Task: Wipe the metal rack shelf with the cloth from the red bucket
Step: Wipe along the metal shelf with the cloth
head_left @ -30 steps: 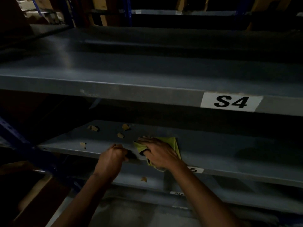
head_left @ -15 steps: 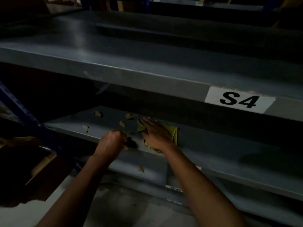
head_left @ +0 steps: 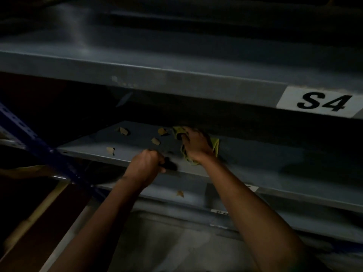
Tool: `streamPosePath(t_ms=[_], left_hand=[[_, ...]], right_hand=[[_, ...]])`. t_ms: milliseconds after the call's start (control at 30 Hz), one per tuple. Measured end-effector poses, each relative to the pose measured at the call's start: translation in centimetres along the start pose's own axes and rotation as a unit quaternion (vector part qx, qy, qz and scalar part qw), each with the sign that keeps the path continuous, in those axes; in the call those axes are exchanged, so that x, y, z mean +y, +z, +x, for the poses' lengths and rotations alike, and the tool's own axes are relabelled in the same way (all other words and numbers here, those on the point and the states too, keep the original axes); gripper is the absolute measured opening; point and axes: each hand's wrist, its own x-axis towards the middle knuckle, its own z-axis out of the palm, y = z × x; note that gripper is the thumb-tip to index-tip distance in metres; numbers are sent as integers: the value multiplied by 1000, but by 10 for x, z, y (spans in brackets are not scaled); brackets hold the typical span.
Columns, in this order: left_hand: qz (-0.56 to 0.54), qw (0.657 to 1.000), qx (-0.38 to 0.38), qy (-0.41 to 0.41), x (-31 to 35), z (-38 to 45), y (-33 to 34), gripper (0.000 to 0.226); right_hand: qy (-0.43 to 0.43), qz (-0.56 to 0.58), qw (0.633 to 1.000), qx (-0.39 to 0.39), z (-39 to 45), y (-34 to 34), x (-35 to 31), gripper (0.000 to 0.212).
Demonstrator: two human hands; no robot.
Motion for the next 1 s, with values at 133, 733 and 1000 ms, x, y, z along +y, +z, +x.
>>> streamPosePath(t_ms=[133, 733, 1000], left_hand=[[-7, 1000, 21, 19, -3, -5, 3, 16], [-57, 996, 54, 44, 0, -12, -3, 24], [-33, 997, 62, 37, -28, -14, -3, 27]], right_hand=[[-41, 6, 999, -22, 15, 17, -19, 45], [-96, 61, 992, -53, 6, 13, -4, 34], [-167, -67, 973, -148, 21, 25, -7, 48]])
